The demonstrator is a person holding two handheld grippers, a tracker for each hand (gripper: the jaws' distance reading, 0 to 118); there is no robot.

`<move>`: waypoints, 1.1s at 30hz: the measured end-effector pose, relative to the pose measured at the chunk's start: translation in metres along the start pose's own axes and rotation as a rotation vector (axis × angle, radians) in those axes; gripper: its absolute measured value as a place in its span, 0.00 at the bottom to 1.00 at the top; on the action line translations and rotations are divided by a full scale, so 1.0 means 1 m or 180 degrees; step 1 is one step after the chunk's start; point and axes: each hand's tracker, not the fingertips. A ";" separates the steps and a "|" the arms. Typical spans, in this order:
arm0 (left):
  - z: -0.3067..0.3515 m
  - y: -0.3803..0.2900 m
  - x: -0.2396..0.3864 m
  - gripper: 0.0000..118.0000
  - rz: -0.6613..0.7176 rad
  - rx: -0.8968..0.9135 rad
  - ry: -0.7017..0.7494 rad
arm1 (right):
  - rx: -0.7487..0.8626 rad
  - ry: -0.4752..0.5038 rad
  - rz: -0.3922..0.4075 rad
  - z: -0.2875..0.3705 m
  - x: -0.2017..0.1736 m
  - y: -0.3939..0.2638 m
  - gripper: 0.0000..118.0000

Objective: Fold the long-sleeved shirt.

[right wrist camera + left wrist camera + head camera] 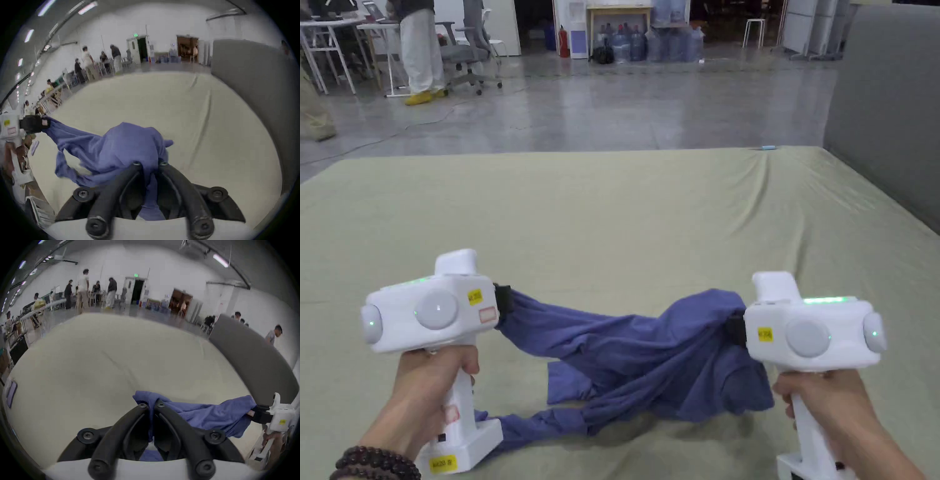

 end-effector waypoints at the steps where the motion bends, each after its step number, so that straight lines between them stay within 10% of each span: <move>1: 0.014 0.017 0.005 0.00 -0.0002 0.0138 -0.0001 | 0.0048 0.0042 0.0086 0.008 -0.002 0.021 0.06; 11: 0.120 0.238 0.039 0.00 0.0032 0.1291 -0.0110 | 0.1023 -0.0109 0.0548 0.104 -0.022 0.277 0.06; 16: 0.142 0.303 0.075 0.00 -0.0153 0.1393 0.0033 | 0.1160 -0.0082 0.0353 0.134 -0.024 0.360 0.06; 33: -0.020 0.158 0.037 0.00 -0.0055 0.0504 0.0036 | 0.0194 -0.0221 0.0119 -0.028 0.035 0.202 0.06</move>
